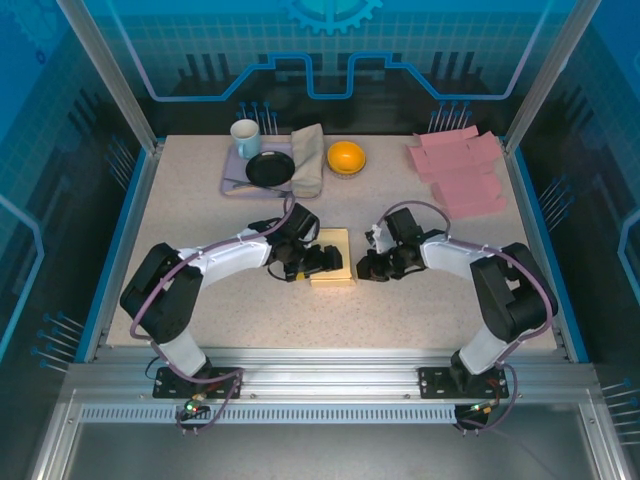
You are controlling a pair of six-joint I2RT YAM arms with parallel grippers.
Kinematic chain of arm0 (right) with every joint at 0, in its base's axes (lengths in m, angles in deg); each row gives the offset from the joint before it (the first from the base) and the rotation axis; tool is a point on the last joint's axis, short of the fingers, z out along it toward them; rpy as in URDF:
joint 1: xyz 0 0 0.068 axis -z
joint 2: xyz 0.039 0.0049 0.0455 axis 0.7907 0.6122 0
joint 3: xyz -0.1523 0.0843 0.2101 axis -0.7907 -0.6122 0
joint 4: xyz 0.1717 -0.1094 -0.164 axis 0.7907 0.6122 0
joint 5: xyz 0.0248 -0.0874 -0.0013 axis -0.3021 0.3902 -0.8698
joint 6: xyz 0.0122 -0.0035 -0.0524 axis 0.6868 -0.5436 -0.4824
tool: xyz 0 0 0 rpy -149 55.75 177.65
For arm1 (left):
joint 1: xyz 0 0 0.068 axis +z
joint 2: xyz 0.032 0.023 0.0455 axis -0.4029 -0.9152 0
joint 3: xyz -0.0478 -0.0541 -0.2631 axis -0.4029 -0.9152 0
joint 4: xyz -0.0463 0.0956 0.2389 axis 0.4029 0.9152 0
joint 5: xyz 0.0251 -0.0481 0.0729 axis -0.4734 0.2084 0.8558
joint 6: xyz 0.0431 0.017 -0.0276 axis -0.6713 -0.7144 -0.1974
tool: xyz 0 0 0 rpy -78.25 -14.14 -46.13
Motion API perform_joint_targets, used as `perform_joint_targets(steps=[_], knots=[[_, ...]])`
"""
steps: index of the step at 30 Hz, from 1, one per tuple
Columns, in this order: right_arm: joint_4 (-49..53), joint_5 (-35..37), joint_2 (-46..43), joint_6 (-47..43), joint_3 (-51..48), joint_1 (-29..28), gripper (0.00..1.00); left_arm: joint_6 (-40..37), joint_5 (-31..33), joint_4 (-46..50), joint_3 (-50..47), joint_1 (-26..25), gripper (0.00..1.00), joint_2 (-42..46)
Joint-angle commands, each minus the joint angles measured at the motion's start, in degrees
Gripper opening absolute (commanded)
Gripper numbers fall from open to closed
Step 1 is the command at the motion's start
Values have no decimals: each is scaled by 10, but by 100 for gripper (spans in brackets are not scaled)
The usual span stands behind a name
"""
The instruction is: Fold the paper box
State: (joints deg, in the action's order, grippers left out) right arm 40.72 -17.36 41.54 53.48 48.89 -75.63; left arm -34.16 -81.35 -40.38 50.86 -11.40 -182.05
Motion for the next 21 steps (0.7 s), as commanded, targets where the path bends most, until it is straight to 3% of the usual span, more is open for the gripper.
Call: perform_joint_targets(steps=[1,21], knots=[[-1,-16,9,-5,-12,-6,12,15,6,1,-12,-3,92,7],[-127,-91,44,55,-46,-32,12,79,-4,-33,-19,-33,91,-14]])
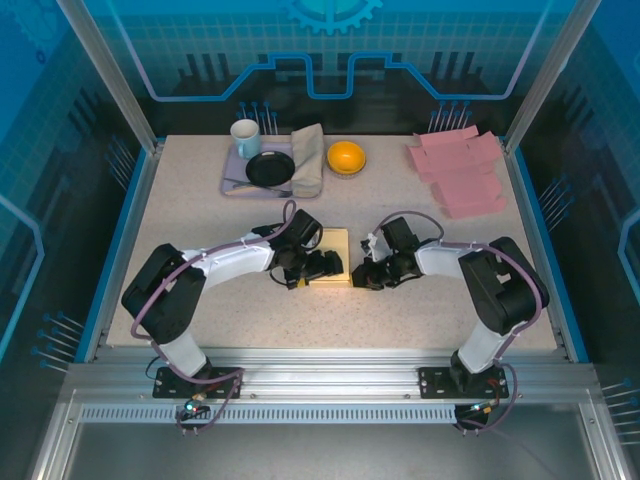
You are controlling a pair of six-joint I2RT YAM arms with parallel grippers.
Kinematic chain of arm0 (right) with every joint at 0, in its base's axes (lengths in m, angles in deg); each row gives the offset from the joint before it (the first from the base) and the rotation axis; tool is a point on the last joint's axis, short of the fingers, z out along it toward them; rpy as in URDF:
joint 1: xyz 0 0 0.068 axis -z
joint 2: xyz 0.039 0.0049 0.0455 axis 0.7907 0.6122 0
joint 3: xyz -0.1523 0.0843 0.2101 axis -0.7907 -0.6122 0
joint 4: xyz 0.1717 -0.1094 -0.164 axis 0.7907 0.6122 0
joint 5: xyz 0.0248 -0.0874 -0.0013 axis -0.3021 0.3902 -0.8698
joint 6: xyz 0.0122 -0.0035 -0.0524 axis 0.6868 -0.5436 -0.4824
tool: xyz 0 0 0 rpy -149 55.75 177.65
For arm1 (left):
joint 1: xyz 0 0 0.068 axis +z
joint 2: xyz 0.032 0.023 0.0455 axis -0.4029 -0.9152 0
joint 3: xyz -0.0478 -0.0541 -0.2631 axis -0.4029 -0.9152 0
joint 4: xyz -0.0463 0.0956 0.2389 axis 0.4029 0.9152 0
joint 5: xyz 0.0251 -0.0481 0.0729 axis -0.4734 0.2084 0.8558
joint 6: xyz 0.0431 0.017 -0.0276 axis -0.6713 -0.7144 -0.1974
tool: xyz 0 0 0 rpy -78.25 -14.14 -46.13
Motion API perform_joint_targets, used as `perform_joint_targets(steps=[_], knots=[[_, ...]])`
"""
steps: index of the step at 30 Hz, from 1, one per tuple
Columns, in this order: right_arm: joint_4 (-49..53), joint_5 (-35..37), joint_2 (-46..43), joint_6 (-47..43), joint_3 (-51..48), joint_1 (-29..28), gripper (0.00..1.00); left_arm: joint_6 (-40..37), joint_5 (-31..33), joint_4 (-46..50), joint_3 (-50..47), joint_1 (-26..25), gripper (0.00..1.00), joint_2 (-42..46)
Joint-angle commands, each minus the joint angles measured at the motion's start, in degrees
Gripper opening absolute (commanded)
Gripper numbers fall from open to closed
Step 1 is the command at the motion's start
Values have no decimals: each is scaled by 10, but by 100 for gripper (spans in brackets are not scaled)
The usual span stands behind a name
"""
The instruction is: Fold the paper box
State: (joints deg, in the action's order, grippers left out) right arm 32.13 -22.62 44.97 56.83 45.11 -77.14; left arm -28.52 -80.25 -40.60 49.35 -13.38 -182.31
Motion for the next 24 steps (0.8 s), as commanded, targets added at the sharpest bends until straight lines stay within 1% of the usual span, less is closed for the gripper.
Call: perform_joint_targets(steps=[1,7,11,16,19,24], knots=[[-52,-45,10,28,-9,-17,12,27,-17,-36,-4,-16,91,-12],[-126,-80,7,93,-12,-33,12,55,-17,-54,-2,-31,91,-20],[-139,-82,10,103,4,-58,12,71,-16,-66,6,-40,91,-28],[-202,-102,21,128,5,-77,12,76,-17,-73,18,-45,91,-36],[-212,-117,26,116,13,-86,12,67,-10,-63,26,-44,91,-36],[-159,-127,34,57,33,-95,12,47,4,-36,43,-44,91,-41]])
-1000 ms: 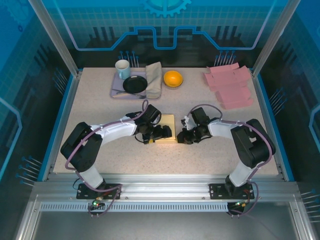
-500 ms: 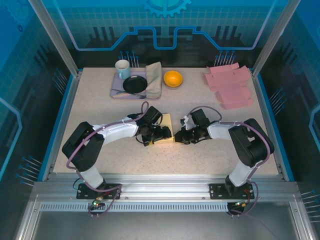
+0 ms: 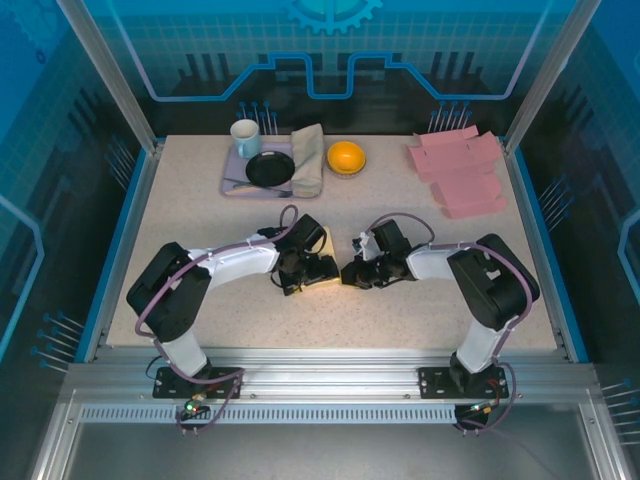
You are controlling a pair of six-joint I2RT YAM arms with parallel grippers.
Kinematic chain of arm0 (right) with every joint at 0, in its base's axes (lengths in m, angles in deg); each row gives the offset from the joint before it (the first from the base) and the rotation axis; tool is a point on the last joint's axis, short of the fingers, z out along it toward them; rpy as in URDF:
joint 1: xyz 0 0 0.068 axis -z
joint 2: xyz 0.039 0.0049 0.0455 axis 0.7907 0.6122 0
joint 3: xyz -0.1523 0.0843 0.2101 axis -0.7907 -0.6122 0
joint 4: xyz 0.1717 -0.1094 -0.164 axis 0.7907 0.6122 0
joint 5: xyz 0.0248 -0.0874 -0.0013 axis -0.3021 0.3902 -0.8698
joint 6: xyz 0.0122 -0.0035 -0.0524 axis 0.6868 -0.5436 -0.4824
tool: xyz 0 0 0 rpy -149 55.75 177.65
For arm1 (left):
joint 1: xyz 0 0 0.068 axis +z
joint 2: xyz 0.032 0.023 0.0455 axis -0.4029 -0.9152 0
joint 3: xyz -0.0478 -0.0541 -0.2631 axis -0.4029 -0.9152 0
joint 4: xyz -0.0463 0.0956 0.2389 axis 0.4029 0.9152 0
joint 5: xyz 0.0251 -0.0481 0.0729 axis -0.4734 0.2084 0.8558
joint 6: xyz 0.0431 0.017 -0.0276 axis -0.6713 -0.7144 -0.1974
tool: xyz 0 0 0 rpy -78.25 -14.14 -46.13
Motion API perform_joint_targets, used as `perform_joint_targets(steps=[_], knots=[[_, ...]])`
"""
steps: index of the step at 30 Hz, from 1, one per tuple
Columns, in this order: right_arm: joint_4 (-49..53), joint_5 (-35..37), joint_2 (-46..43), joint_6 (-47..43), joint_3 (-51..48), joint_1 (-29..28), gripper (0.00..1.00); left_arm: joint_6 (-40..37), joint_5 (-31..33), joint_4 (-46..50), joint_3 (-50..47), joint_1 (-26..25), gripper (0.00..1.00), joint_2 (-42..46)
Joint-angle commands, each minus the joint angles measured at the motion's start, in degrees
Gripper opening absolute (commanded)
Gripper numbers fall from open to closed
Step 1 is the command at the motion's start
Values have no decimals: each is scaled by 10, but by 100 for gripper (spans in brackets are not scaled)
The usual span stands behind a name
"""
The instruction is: Fold the paper box
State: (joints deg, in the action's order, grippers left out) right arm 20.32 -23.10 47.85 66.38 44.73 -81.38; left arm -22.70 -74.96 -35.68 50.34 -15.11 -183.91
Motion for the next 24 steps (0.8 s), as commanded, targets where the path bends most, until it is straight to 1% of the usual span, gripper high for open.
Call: perform_joint_targets(steps=[1,5,10,16,19,22,24], knots=[[-35,-122,5,-47,37,-51,12,-16,-45,-80,36,-27,91,-25],[5,-104,1,-72,38,-42,13,-32,-31,-60,39,-17,91,-22],[21,-74,-11,-64,20,-18,13,-55,-30,-45,35,14,91,-15],[37,-31,-51,-65,-1,0,14,-81,-28,-20,34,48,91,4],[72,3,-80,-82,2,8,16,-90,-18,-4,32,66,91,26],[132,56,-111,-116,15,17,18,-94,6,25,28,76,91,57],[173,97,-129,-145,35,24,23,-87,25,44,21,78,91,81]])
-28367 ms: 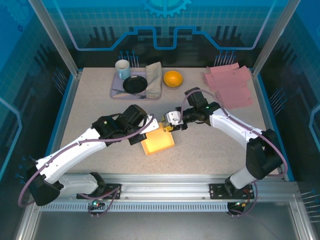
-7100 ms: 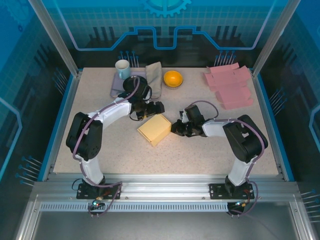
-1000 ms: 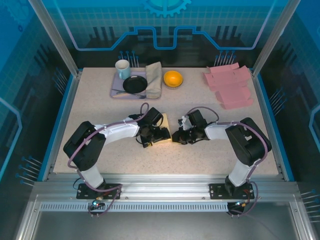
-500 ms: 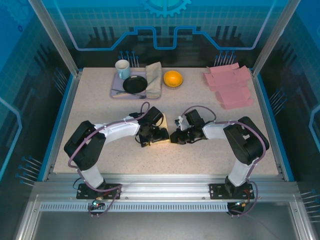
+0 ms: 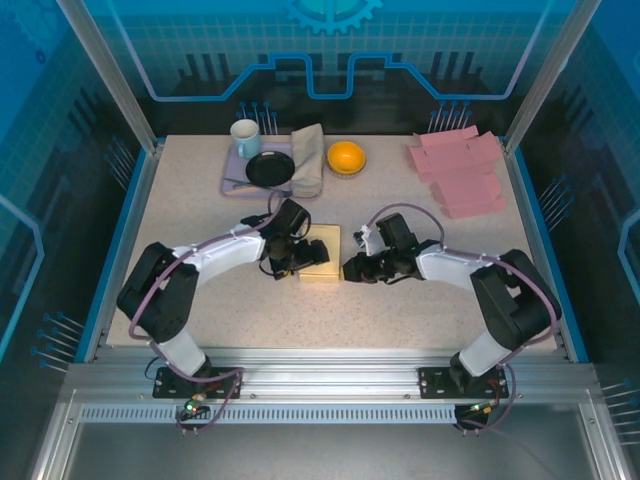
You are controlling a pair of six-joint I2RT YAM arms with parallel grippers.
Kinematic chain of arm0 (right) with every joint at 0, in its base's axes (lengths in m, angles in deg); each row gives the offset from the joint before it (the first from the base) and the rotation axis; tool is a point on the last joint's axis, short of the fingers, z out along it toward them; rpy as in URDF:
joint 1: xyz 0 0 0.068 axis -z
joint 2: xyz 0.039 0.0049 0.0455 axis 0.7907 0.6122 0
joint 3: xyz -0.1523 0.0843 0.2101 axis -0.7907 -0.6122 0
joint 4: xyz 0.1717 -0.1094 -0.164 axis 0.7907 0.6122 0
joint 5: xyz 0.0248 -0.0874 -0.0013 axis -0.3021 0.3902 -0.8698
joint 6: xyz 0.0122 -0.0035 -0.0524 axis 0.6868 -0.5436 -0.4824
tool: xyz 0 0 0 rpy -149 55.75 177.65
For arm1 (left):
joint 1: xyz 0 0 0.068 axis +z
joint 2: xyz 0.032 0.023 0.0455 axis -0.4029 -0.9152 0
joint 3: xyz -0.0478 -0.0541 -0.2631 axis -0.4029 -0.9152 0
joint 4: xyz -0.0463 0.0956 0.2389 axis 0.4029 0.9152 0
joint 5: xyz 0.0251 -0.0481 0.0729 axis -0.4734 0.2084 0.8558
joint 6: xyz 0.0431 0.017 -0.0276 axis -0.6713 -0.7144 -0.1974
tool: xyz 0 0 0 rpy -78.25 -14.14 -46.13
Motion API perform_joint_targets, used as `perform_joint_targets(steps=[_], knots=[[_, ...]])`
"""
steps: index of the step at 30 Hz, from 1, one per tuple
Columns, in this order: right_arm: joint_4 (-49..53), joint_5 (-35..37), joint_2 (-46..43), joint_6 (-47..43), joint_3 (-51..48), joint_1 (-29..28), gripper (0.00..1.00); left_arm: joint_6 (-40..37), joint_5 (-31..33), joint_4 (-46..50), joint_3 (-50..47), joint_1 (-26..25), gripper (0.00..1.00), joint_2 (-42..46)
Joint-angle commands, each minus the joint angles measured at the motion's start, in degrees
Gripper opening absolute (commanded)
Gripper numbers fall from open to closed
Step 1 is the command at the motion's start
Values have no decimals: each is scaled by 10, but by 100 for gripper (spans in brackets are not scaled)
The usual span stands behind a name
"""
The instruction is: Fold the paper box
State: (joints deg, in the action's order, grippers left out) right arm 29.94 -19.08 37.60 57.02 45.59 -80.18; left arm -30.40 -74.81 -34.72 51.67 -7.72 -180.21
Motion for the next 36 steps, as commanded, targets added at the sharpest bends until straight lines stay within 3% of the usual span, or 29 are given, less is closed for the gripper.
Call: perform_joint_targets(steps=[1,5,11,20,27,36], knots=[[91,71,-32,-66,39,17,25,-3,25,38,1,3,91,55],[121,118,-12,-115,120,32,30,56,24,17,-32,-27,92,87],[130,131,98,-169,265,40,33,122,20,-59,-55,-88,92,63],[156,87,263,-216,435,35,34,144,14,-130,-65,-90,91,3],[165,74,318,-228,454,31,35,140,25,-140,-57,-64,91,-26],[158,48,291,-229,394,27,35,118,8,-140,-36,1,91,-49]])
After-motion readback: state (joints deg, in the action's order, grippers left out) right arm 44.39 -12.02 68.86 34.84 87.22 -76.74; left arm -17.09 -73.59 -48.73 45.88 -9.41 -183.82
